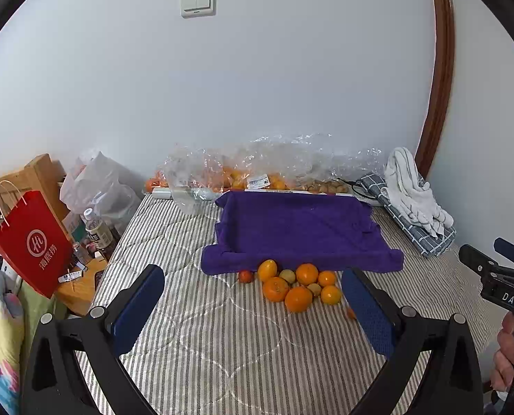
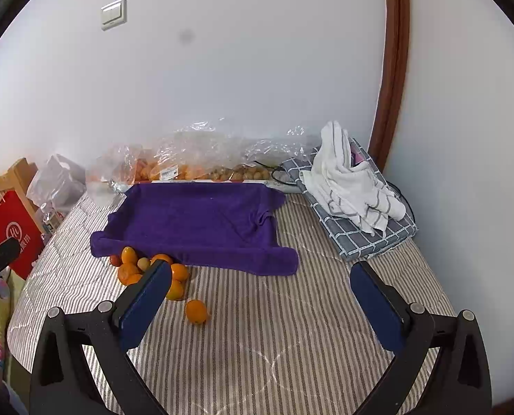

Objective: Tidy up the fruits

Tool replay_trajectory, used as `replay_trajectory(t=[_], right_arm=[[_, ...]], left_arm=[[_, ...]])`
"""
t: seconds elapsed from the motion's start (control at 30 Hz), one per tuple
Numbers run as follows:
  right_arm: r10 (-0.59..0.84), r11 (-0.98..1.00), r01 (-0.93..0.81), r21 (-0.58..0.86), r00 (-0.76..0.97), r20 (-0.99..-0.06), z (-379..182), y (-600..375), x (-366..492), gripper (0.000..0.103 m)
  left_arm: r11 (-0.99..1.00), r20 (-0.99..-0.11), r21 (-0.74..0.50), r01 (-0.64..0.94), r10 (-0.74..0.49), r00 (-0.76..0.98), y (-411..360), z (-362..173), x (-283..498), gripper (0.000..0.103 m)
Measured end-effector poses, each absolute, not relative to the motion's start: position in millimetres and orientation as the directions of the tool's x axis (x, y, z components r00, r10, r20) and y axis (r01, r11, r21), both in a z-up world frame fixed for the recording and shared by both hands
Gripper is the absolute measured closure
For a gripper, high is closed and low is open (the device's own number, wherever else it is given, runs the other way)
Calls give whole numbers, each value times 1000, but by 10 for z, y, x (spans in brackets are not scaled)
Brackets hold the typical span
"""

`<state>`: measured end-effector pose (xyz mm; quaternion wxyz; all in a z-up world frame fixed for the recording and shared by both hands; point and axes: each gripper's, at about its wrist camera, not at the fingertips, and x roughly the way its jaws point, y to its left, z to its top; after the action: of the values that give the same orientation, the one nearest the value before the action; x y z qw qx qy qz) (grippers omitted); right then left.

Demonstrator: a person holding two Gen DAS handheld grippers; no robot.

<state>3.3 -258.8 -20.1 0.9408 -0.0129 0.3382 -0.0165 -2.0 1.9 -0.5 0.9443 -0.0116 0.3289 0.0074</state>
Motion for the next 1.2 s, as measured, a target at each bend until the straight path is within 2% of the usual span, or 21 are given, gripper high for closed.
replay_trajectory(t=[1.2], right_arm=[[-34,999,6,-49,791,-611,-209,-2493,-64,1]], left_arm=[[1000,-604,-8,-11,4,797,-73,22,-64,0]])
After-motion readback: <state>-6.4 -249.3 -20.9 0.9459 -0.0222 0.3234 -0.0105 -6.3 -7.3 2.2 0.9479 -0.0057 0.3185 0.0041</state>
